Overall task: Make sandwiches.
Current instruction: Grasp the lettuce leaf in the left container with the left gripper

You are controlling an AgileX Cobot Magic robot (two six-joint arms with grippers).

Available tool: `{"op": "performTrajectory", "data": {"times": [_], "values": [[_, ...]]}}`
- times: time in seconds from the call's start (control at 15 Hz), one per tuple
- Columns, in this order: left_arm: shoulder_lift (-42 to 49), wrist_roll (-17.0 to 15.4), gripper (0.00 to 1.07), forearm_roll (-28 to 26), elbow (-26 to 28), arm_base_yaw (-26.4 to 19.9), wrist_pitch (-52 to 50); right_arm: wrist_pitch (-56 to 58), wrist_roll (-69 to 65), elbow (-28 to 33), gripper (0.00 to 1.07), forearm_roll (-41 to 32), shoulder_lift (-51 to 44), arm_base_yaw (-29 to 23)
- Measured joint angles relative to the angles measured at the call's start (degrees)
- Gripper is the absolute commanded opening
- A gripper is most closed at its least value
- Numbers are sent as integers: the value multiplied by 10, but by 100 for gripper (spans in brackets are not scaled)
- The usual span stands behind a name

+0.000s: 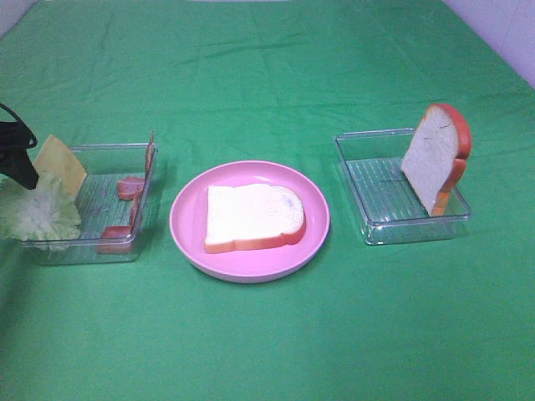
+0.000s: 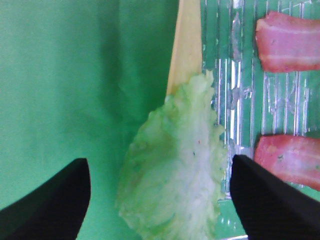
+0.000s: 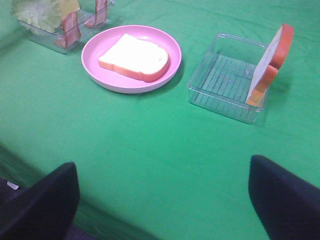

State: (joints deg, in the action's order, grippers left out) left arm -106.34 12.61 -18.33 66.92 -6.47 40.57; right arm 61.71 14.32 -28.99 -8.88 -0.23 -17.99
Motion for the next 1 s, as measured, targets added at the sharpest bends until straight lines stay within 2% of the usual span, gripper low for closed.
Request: {"op": "performTrajectory", "data": {"times": [0.4, 0.6, 1.0], "values": [[-33, 19, 70, -18, 0, 0, -5, -1, 0, 0, 85, 0, 0, 0], [-33, 24, 54, -33, 0, 0, -7, -1, 0, 0, 85, 0, 0, 0], [-33, 26, 35, -77, 0, 0, -30, -1, 0, 0, 85, 0, 0, 0]]}}
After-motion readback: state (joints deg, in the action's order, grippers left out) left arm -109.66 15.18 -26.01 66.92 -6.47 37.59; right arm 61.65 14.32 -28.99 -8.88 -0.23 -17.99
